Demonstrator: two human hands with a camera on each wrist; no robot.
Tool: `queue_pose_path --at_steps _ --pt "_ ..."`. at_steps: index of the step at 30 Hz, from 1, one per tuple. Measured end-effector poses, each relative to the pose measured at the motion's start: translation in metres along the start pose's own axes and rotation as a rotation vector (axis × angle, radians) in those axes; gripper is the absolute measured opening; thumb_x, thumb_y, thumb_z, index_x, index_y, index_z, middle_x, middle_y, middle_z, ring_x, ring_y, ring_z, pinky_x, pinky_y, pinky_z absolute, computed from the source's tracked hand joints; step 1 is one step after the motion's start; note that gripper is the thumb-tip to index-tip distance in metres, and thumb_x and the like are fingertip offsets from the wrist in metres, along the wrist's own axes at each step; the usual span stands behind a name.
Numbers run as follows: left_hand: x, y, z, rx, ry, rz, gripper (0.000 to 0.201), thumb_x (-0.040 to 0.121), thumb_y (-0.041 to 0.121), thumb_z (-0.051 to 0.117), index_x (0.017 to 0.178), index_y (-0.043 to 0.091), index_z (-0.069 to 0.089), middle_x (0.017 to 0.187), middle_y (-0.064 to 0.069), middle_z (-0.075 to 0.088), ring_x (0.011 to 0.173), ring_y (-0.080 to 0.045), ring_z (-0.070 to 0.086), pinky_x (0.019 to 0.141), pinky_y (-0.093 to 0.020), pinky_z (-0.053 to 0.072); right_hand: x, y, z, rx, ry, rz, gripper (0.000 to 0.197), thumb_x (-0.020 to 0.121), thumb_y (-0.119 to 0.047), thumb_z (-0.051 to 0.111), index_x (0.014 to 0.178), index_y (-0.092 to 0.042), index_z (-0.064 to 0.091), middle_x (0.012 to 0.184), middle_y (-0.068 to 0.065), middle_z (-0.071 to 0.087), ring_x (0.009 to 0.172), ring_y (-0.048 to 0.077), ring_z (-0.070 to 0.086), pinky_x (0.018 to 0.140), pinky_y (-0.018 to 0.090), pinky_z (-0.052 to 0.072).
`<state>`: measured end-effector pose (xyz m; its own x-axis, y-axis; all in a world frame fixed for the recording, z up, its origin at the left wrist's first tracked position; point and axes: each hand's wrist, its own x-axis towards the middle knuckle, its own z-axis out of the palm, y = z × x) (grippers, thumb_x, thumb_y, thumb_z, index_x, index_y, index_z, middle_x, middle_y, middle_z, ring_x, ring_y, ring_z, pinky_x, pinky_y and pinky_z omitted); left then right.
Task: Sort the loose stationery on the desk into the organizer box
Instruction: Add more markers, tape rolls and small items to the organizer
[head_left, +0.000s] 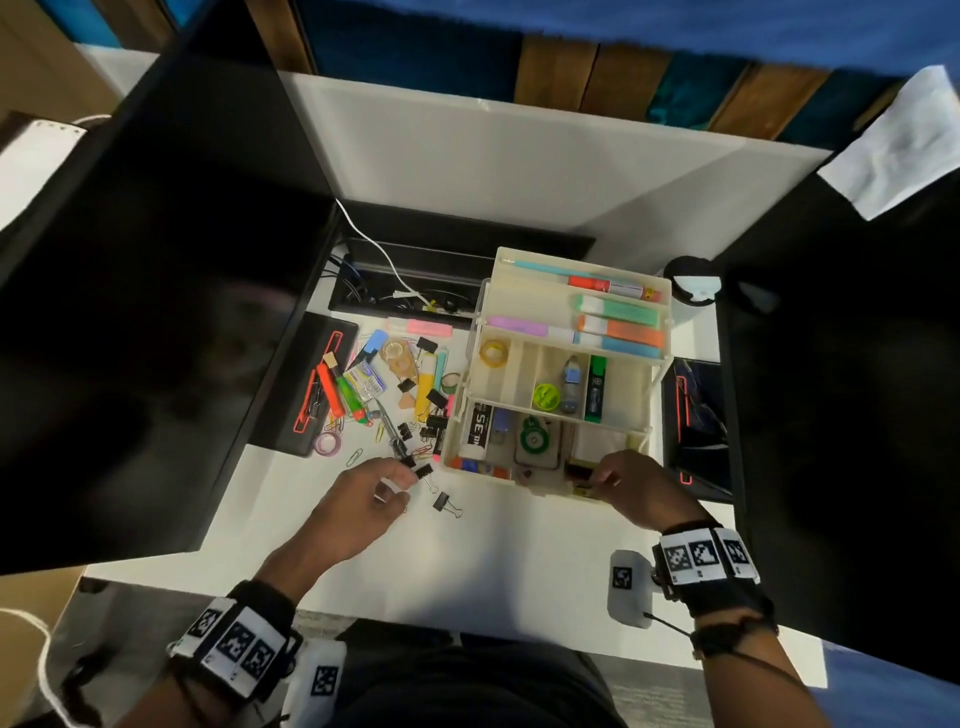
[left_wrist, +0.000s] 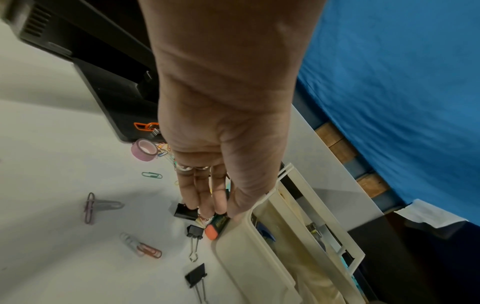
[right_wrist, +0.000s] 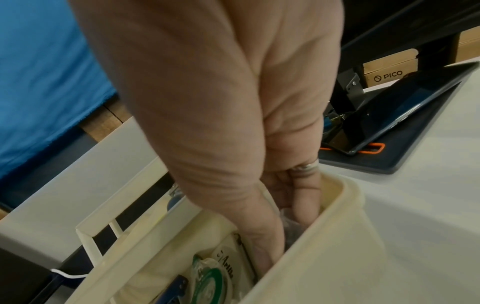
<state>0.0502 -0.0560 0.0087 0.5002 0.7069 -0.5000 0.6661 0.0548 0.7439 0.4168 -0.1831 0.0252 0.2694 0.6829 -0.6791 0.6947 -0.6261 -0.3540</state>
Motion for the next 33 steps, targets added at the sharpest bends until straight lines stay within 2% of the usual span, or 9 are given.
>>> queue_pose_path --at_steps 3,7,11,14,16,20,23,27,33 --pt "0.004 0.004 0.001 0.001 -0.013 -0.002 0.021 0.094 0.017 0.072 0.105 0.035 0.07 0.108 0.02 0.069 0.092 -0.015 0.07 0.083 -0.034 0.062 -0.008 0.009 0.0 0.055 0.069 -0.037 0.008 0.095 -0.016 0.069 0.094 -0.021 0.075 0.103 -0.001 0.069 0.097 0.018 0.067 0.081 0.026 0.048" --pt "0.008 0.011 0.003 -0.017 -0.025 0.008 0.02 0.094 0.016 0.073 0.104 0.033 0.071 0.104 0.022 0.069 0.09 -0.015 0.07 0.081 -0.037 0.064 -0.015 0.021 -0.005 0.195 0.15 -0.063 0.021 0.093 -0.008 0.071 0.09 -0.03 0.072 0.091 -0.007 0.073 0.087 0.012 0.068 0.071 0.024 0.047" --pt "0.011 0.024 0.008 -0.018 -0.045 0.05 0.021 0.094 0.012 0.073 0.101 0.032 0.071 0.111 0.017 0.071 0.089 -0.016 0.067 0.079 -0.032 0.062 -0.022 0.028 -0.013 0.395 0.235 -0.065 0.025 0.098 -0.003 0.063 0.103 -0.026 0.073 0.102 -0.009 0.074 0.099 0.008 0.067 0.085 0.028 0.05" --pt "0.014 0.033 0.012 0.006 -0.04 0.092 0.021 0.094 0.014 0.072 0.102 0.034 0.07 0.111 0.017 0.071 0.089 -0.009 0.066 0.08 -0.023 0.058 -0.023 0.036 -0.015 0.402 0.306 -0.051 0.028 0.102 -0.008 0.058 0.109 -0.032 0.071 0.11 -0.009 0.073 0.106 0.013 0.066 0.093 0.035 0.052" --pt "0.016 0.04 0.016 0.01 -0.056 0.112 0.023 0.095 0.014 0.071 0.104 0.035 0.07 0.11 0.016 0.071 0.092 -0.007 0.066 0.082 -0.022 0.057 -0.023 0.038 -0.016 0.372 0.329 -0.034 0.029 0.103 -0.008 0.055 0.117 -0.028 0.072 0.116 -0.005 0.071 0.113 0.019 0.065 0.098 0.038 0.051" --pt "0.022 0.052 0.026 0.043 -0.103 0.146 0.024 0.096 0.015 0.069 0.106 0.037 0.07 0.107 0.018 0.069 0.092 -0.01 0.066 0.084 -0.027 0.057 -0.025 0.035 -0.014 0.266 0.298 -0.02 0.033 0.105 -0.006 0.05 0.128 -0.019 0.07 0.128 0.004 0.063 0.125 0.022 0.057 0.102 0.031 0.042" --pt "0.024 0.059 0.034 0.061 -0.119 0.171 0.024 0.095 0.016 0.069 0.104 0.039 0.069 0.106 0.019 0.069 0.091 -0.009 0.065 0.083 -0.028 0.058 -0.026 0.024 -0.008 0.233 0.261 -0.059 0.034 0.105 -0.005 0.049 0.128 -0.018 0.069 0.129 0.008 0.062 0.125 0.025 0.058 0.104 0.032 0.043" --pt "0.023 0.066 0.04 0.073 -0.136 0.197 0.031 0.095 0.014 0.069 0.1 0.044 0.066 0.104 0.018 0.069 0.087 -0.008 0.064 0.081 -0.028 0.058 -0.015 0.005 0.007 0.185 0.184 -0.119 0.031 0.103 -0.004 0.048 0.124 -0.013 0.068 0.125 0.012 0.067 0.115 0.027 0.062 0.091 0.027 0.043" --pt "0.02 0.059 0.036 0.077 -0.129 0.15 0.024 0.096 0.015 0.07 0.106 0.037 0.069 0.106 0.017 0.069 0.091 -0.009 0.065 0.082 -0.023 0.056 0.0 -0.005 0.012 0.065 0.009 0.009 0.042 0.095 0.001 0.046 0.13 -0.017 0.061 0.129 0.015 0.065 0.111 0.032 0.063 0.091 0.036 0.052"
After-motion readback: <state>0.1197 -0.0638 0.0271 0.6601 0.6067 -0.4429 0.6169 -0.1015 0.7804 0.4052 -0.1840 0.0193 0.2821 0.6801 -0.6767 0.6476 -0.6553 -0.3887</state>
